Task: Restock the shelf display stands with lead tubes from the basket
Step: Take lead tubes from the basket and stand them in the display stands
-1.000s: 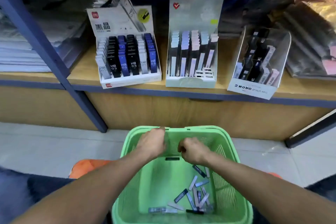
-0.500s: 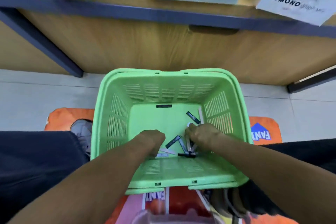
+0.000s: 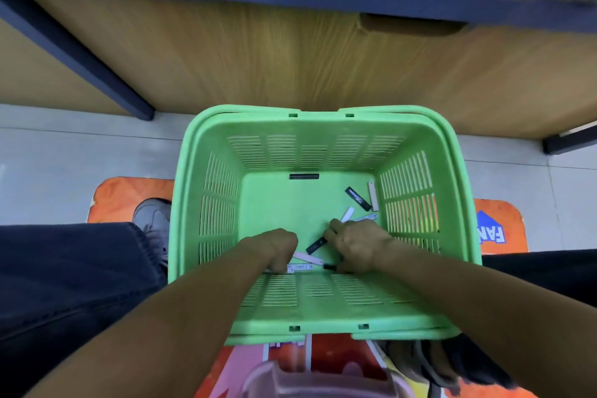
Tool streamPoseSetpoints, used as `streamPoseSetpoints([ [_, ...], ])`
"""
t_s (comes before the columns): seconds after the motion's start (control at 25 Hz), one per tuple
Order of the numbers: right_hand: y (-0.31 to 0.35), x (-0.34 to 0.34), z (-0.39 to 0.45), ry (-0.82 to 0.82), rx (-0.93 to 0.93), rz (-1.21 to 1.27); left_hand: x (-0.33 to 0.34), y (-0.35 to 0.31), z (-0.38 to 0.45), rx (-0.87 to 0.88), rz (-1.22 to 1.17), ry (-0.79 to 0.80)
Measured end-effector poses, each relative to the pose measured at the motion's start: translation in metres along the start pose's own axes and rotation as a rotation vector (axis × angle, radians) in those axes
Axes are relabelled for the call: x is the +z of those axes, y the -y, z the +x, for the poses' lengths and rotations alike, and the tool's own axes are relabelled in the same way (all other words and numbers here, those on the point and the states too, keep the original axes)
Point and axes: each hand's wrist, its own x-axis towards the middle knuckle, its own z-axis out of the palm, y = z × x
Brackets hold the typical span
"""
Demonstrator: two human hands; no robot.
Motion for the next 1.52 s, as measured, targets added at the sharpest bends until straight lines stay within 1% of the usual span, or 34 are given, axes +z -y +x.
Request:
streamPoseSetpoints([
  [0.12,0.016,0.003,0.007,-0.063,-0.067,-0.011,0.0,0.001,0.001,-0.002,-0.032,0.038],
  [0.2,0.024,0.002,0.011,-0.028,-0.094,-0.051,0.002,0.002,0.001,-0.001,-0.041,0.059],
  [0.32,0.025,0.001,0.012,0.004,-0.087,-0.09,0.009,0.002,0.003,-0.002,-0.059,0.039],
  [0.4,0.018,0.001,0.012,-0.036,-0.017,-0.01,0.012,0.002,0.004,0.014,-0.105,0.022],
  [0.52,0.011,-0.001,0.016,-0.142,0.082,0.208,0.015,0.0,0.006,0.025,-0.181,-0.022],
  [0.56,0.011,-0.001,0.018,-0.143,0.079,0.277,0.017,-0.002,0.007,0.031,-0.191,-0.045],
  [0.64,0.018,-0.001,0.021,-0.095,0.019,0.354,0.018,-0.007,0.008,0.026,-0.183,-0.094],
  [0.68,0.023,0.0,0.022,-0.077,-0.027,0.329,0.018,-0.01,0.008,0.016,-0.184,-0.119],
  [0.76,0.032,0.002,0.024,-0.074,-0.089,0.196,0.018,-0.012,0.01,-0.003,-0.185,-0.156],
  [0.88,0.035,-0.002,0.023,-0.069,-0.105,0.018,0.017,-0.014,0.008,0.006,-0.066,-0.192],
  [0.96,0.032,-0.007,0.022,-0.07,-0.068,-0.081,0.015,-0.016,0.006,0.013,0.048,-0.257],
  [1.08,0.022,-0.006,0.023,-0.108,0.058,-0.076,0.011,-0.013,0.012,-0.014,0.091,-0.407],
  [1.16,0.018,-0.001,0.026,-0.131,0.137,-0.008,0.011,-0.008,0.017,-0.003,0.095,-0.419],
  [1.24,0.017,0.008,0.029,-0.16,0.19,0.095,0.008,-0.009,0.018,0.002,0.064,-0.371],
  [1.28,0.017,0.011,0.032,-0.169,0.206,0.146,0.005,-0.01,0.018,-0.029,-0.043,-0.37],
  [1.32,0.017,0.01,0.033,-0.178,0.229,0.228,0.001,-0.012,0.018,-0.085,-0.249,-0.403],
  [1.36,0.015,0.007,0.035,-0.188,0.269,0.365,-0.004,-0.013,0.019,-0.161,-0.539,-0.425],
  [1.4,0.012,0.002,0.036,-0.211,0.315,0.541,-0.009,-0.013,0.02,-0.211,-0.869,-0.435],
  [1.44,0.009,-0.005,0.038,-0.231,0.355,0.743,-0.015,-0.013,0.021,-0.221,-1.171,-0.443],
  [1.48,0.007,-0.01,0.039,-0.238,0.375,0.943,-0.02,-0.014,0.019,-0.214,-1.379,-0.444],
  [1.52,0.007,-0.015,0.038,-0.245,0.368,1.085,-0.025,-0.015,0.017,-0.211,-1.517,-0.431],
])
